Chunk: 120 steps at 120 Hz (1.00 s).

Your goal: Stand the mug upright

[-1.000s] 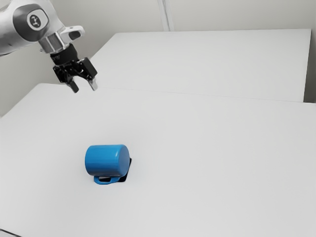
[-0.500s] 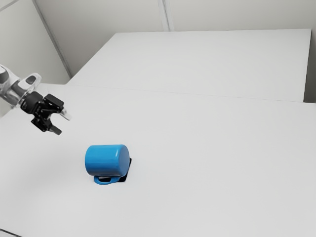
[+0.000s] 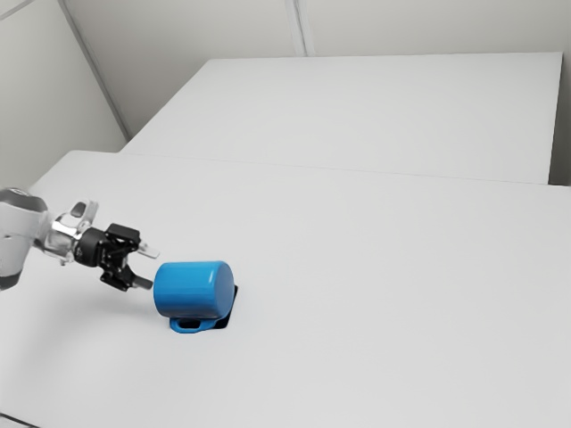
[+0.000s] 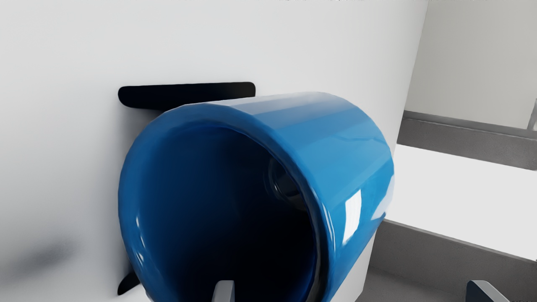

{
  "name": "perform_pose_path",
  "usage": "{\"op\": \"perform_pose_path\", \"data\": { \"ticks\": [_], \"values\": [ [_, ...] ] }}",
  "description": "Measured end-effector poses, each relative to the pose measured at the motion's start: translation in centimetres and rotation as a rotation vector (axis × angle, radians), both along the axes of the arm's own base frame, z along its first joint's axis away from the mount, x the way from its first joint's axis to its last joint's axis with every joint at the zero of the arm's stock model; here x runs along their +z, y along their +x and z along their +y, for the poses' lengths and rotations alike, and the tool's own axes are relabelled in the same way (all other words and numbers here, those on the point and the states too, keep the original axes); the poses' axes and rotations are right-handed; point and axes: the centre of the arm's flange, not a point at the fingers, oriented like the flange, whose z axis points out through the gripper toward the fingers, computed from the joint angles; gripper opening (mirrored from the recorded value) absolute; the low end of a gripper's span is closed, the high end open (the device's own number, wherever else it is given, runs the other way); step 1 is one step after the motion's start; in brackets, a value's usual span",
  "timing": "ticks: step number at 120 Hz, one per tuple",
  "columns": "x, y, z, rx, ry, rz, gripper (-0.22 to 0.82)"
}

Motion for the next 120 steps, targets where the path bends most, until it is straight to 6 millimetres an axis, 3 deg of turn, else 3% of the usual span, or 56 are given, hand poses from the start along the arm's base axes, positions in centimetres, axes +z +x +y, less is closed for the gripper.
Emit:
{"op": "perform_pose_path", "data": {
  "ticks": [16, 34, 57, 78, 94, 120],
  "values": [
    [-2.2, 0.0, -1.2, 0.012, -0.074, -0.034, 0.6],
    [-2.4, 0.7, -2.3, 0.004, -0.109, -0.103, 0.59],
    [-2.1, 1.1, -2.4, -0.008, -0.114, -0.184, 0.13],
    [-1.9, 1.2, -2.5, -0.028, -0.113, -0.234, -0.07],
    [-0.8, 1.2, -2.7, -0.048, -0.111, -0.28, -0.13],
    [4.7, 2.4, -4.9, -0.135, -0.066, -0.392, -0.17]
  ]
}}
